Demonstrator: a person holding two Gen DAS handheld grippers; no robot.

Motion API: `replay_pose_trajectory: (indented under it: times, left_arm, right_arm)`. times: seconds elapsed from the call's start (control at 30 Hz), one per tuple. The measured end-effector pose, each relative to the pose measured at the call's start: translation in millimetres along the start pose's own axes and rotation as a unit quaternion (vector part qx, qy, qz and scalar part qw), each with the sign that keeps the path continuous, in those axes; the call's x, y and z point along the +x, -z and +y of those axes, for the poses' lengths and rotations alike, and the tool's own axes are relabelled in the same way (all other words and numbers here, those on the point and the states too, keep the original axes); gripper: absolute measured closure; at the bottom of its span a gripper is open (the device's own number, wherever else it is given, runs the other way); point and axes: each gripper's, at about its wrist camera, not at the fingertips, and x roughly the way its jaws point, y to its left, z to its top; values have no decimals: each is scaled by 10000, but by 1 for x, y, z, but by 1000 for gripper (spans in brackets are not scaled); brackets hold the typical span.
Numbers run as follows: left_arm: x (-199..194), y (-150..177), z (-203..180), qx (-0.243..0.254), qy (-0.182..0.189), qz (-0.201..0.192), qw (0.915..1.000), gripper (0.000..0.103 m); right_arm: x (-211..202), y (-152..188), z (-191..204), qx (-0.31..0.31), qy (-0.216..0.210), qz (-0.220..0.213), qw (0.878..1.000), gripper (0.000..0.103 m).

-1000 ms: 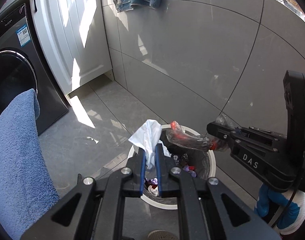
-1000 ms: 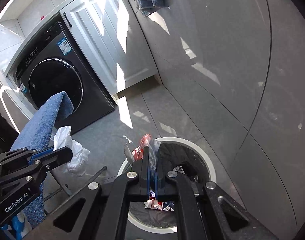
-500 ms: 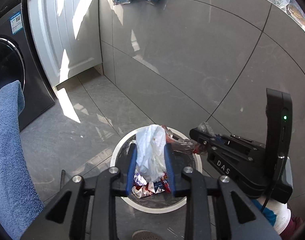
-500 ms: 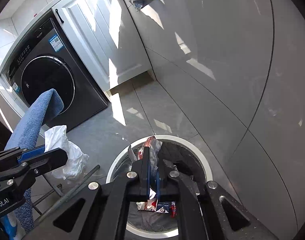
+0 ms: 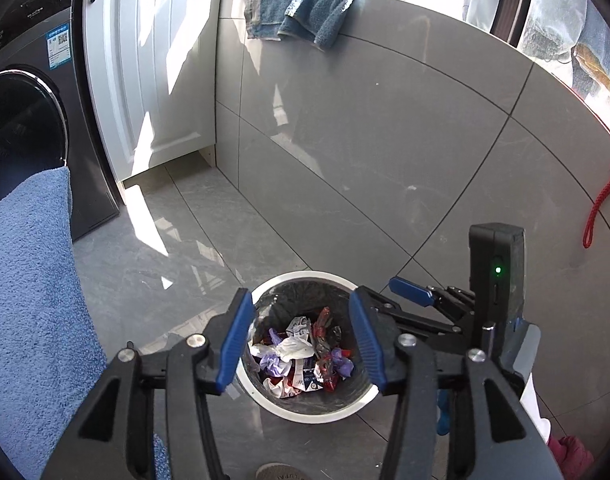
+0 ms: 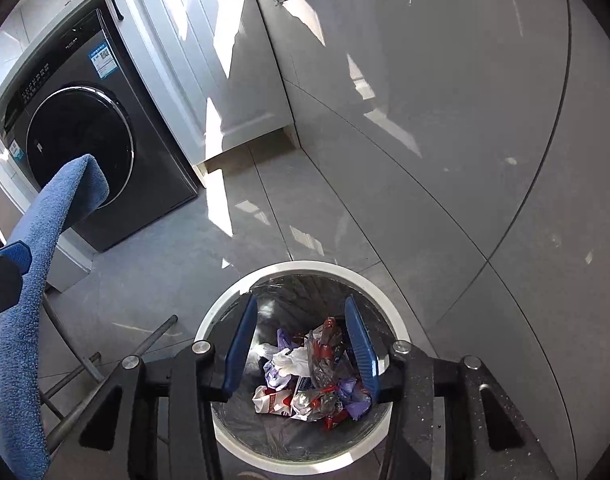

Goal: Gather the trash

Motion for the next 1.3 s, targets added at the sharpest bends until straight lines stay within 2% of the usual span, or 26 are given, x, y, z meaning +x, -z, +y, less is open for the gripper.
replay_pose_trajectory:
  times: [0.17,0.23,0.3,0.57,0.73,0.93,0.97,1.07,1.23,1.3]
  left_arm:
    - [-63,14,25,-251,-466,-644,9965,55]
    - [-89,26,43,-341,-752,-792,9934,55]
    - [-114,36,61,-475,-1070,-844,9895,55]
    - [-223,92,127,-940,-1922,-1183,9697,54]
    - [-285,126,148,-1201,-2158,-1428,9584,54]
    - [-357,157,154,-1316,-2418,-1811,9441,54]
    - [-366,161,154,-1333,-2458,-1852,9421,51]
    - [-393,177,158,-1452,-2595,-1970,9342,36]
    - [-434,203,161,-1508,-3000,-2224,9153,31]
    - [-448,212,161,-1559,-3192,-2345,9049,24]
  right_arm:
    - [-50,-5,36,-416,75,-462,9980,50]
    - [-73,-5,57,-635,17,-683,9956,37]
    - [-95,-4,77,-798,-68,-910,9926,31]
    - [-169,8,155,-1291,-634,-1512,9780,23]
    - [-214,16,190,-1548,-872,-1808,9673,21]
    - [-267,27,228,-1913,-1021,-2161,9520,18]
    - [-276,30,233,-1965,-1043,-2224,9492,17]
    - [-301,39,248,-2112,-1100,-2441,9401,12]
    - [-325,55,269,-2227,-1261,-2597,9311,10]
    - [-332,63,278,-2258,-1303,-2631,9289,8]
